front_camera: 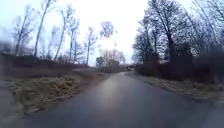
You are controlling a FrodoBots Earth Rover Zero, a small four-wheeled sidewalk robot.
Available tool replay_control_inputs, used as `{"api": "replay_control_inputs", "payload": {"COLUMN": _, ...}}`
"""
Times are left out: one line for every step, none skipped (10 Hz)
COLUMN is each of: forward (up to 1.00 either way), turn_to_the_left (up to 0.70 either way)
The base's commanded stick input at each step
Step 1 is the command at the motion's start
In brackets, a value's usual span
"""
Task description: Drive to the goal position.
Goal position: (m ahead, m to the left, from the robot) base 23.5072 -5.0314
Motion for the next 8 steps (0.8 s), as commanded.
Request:
{"api": "replay_control_inputs", "payload": {"forward": 0.70, "turn_to_the_left": 0.00}}
{"api": "replay_control_inputs", "payload": {"forward": 0.70, "turn_to_the_left": 0.00}}
{"api": "replay_control_inputs", "payload": {"forward": 0.70, "turn_to_the_left": 0.00}}
{"api": "replay_control_inputs", "payload": {"forward": 0.70, "turn_to_the_left": 0.00}}
{"api": "replay_control_inputs", "payload": {"forward": 0.70, "turn_to_the_left": 0.00}}
{"api": "replay_control_inputs", "payload": {"forward": 0.70, "turn_to_the_left": 0.00}}
{"api": "replay_control_inputs", "payload": {"forward": 0.70, "turn_to_the_left": 0.00}}
{"api": "replay_control_inputs", "payload": {"forward": 0.70, "turn_to_the_left": 0.00}}
